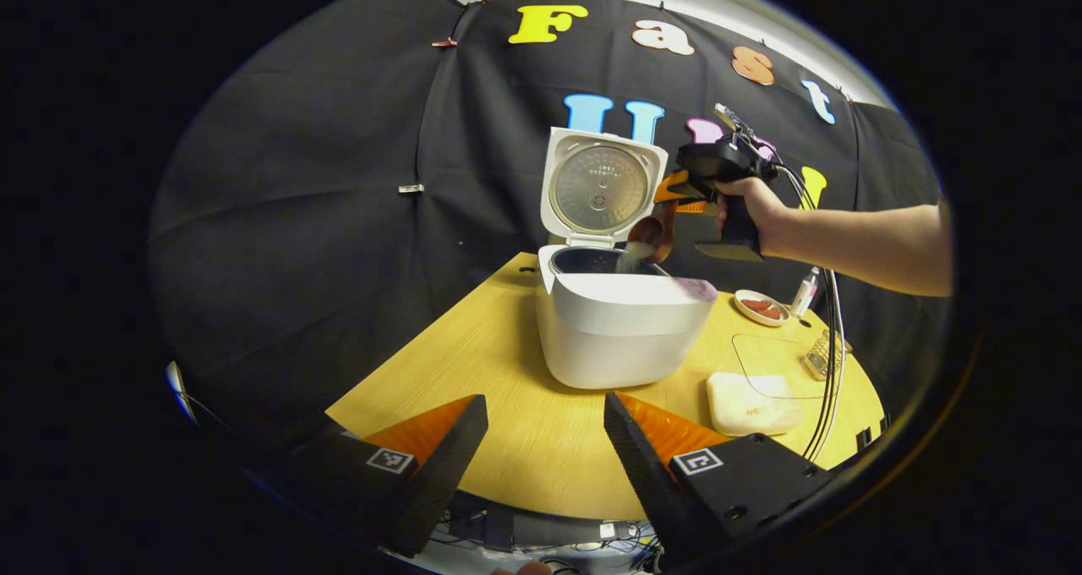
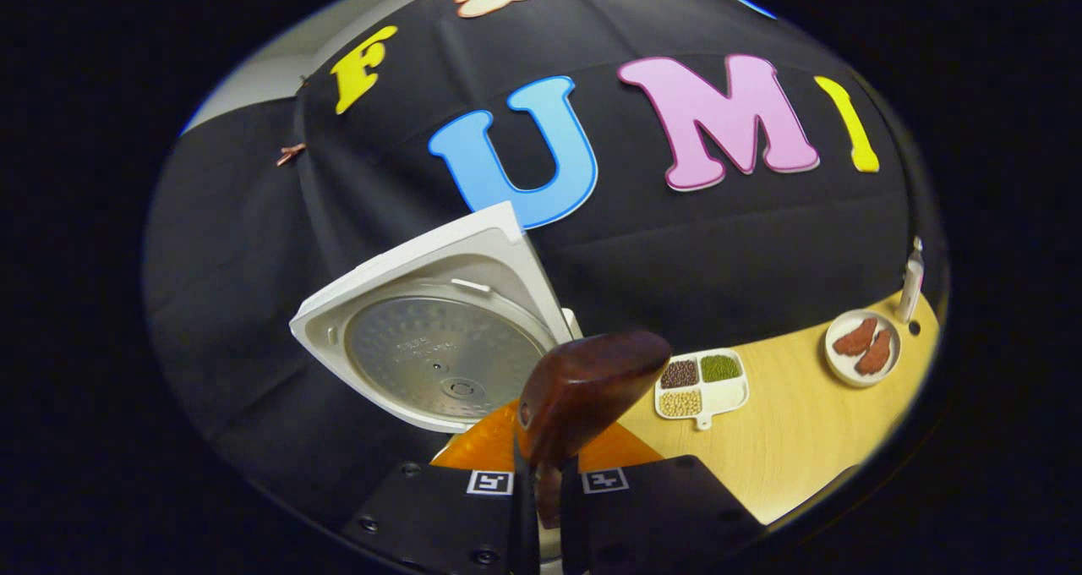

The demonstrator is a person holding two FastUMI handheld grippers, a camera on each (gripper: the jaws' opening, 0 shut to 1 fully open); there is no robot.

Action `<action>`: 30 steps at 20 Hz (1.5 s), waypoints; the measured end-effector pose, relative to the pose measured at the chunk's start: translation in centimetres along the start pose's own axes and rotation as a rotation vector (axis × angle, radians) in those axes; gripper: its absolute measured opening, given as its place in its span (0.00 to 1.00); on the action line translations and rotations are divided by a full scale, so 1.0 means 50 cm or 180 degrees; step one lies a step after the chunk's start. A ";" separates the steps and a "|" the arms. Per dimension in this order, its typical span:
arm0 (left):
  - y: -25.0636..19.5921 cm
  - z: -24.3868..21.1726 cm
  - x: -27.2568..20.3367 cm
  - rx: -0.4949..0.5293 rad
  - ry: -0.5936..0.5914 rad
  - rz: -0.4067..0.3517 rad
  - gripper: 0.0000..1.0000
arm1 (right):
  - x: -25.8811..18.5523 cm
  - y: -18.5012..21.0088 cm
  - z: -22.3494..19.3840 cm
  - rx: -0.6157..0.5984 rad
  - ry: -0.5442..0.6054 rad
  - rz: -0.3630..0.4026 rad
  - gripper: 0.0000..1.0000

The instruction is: Close the left gripper, press the button to open the rice cooker; take a wooden spoon from the chopstick holder with the right hand, scoop a spoonful of rice and pour it into the rice cooker, then put the wooden spoon back into the chopstick holder.

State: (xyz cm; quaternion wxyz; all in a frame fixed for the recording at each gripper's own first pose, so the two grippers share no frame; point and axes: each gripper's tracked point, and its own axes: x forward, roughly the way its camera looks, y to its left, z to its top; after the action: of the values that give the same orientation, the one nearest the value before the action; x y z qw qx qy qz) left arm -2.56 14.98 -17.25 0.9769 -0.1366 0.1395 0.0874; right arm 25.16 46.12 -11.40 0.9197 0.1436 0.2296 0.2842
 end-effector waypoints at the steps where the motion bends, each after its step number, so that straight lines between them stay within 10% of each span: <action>1: 0.005 0.003 -0.002 -0.0043 -0.0012 0.0001 0.95 | 0.002 0.009 0.000 -0.0104 -0.0005 0.0018 0.14; 18: 0.061 0.044 -0.001 -0.0107 -0.0187 0.0053 0.96 | 0.027 0.164 -0.075 -0.2344 -0.0172 0.0501 0.14; 30: 0.017 0.053 -0.012 -0.0067 -0.0237 -0.0128 0.96 | -0.050 0.132 0.033 -0.1457 -0.0116 0.0324 0.14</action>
State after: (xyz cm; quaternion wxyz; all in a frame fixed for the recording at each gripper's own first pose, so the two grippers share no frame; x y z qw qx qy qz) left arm -2.63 16.47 -14.82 0.9814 -0.1463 0.0993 0.0743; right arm 21.14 49.68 -6.52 0.9167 -0.0522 0.1350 0.3723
